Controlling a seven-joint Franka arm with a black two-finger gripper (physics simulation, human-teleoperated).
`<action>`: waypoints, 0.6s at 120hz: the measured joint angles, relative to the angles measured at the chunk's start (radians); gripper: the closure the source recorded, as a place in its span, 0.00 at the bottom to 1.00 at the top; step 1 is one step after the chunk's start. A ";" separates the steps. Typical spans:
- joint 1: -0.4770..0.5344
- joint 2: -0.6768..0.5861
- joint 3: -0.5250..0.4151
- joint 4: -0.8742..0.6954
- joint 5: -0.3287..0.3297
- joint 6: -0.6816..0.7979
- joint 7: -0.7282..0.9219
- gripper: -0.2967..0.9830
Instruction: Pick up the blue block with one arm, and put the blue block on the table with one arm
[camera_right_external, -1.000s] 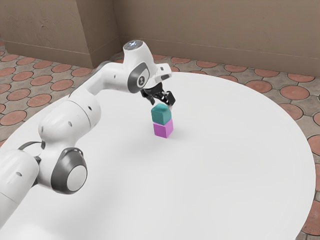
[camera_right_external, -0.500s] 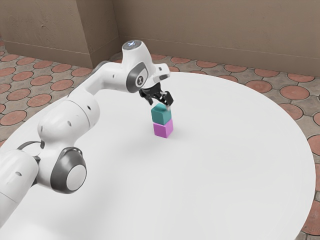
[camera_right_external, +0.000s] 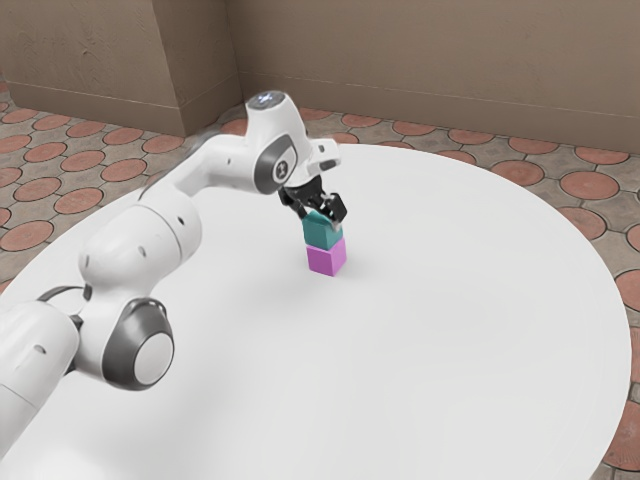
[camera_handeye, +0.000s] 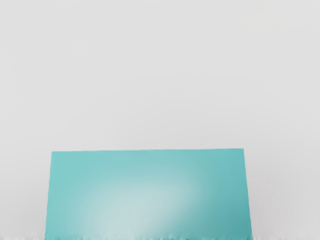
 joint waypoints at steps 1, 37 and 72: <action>0.000 0.001 0.000 0.000 0.000 0.000 0.000 0.23; 0.000 0.013 0.001 0.000 -0.011 -0.002 -0.004 0.23; 0.000 0.015 0.002 -0.001 -0.013 -0.003 -0.010 0.35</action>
